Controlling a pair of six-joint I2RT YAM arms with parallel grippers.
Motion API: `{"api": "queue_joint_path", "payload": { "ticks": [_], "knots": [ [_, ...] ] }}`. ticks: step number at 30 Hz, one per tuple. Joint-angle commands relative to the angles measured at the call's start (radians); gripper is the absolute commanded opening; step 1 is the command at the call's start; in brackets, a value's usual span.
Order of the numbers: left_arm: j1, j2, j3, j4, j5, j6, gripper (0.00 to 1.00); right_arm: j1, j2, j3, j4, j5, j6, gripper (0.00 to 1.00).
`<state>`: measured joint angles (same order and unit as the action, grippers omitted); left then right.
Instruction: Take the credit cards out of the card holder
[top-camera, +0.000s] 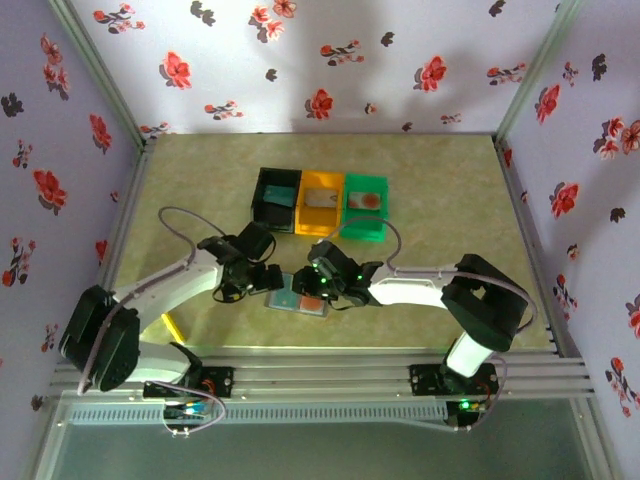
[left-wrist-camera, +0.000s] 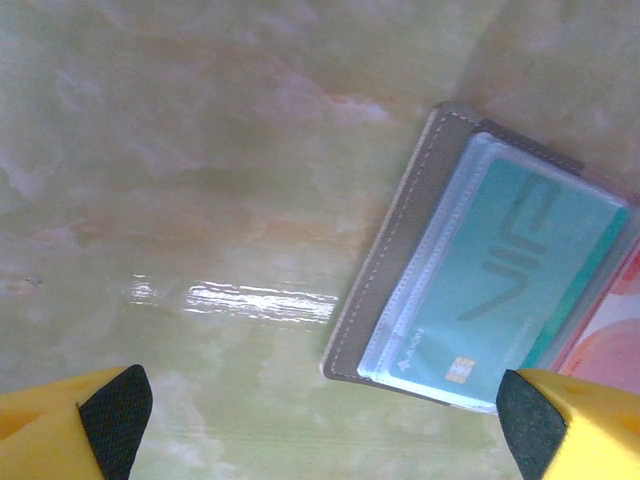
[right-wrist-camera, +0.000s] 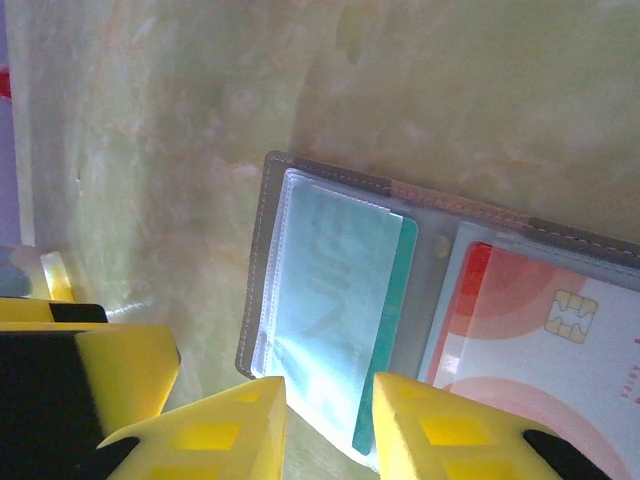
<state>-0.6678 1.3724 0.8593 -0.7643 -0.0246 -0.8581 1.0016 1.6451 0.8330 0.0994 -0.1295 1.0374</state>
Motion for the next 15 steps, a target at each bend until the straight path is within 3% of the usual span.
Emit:
{"api": "queue_joint_path", "payload": {
  "ticks": [1,15],
  "knots": [
    [0.014,0.046,0.034,-0.093,0.000,0.054,0.94,0.002,0.018,0.017,0.003,0.035,0.033,0.30],
    [0.056,0.175,0.071,-0.123,-0.020,0.102,0.94,0.005,0.075,0.040,0.028,0.031,0.047,0.30]
  ]
}}
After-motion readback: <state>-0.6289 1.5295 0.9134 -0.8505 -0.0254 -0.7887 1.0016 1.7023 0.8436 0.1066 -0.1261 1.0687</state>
